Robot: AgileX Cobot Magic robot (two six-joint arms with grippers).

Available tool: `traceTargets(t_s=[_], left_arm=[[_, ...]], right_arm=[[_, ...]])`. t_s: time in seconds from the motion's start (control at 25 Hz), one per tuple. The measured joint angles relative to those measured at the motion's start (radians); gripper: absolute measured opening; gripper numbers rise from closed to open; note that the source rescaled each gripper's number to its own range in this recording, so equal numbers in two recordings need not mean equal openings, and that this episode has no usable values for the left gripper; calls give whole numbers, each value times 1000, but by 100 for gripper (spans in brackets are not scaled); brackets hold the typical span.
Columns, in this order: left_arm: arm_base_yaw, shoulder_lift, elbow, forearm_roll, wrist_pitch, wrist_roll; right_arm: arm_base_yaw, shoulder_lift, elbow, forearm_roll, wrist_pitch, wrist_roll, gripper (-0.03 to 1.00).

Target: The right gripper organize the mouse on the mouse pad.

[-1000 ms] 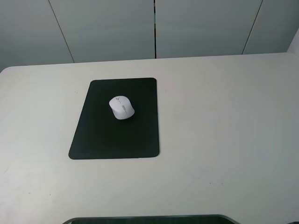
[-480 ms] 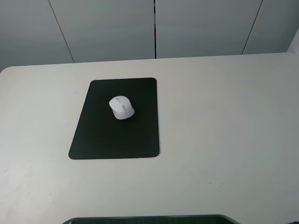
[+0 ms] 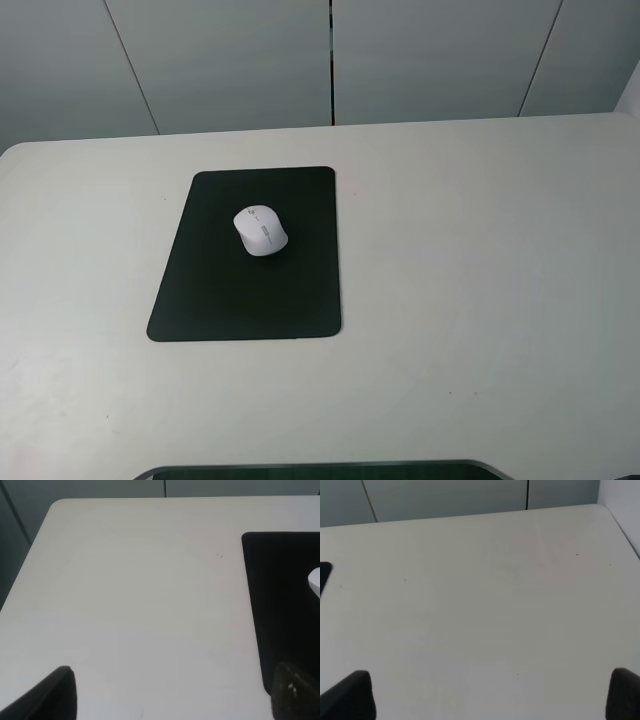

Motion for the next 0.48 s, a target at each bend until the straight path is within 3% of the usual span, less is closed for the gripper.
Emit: traceTargets(t_s=[0.48], left_arm=[[0,0,0,0,0,0]], right_arm=[[0,0,0,0,0,0,99]])
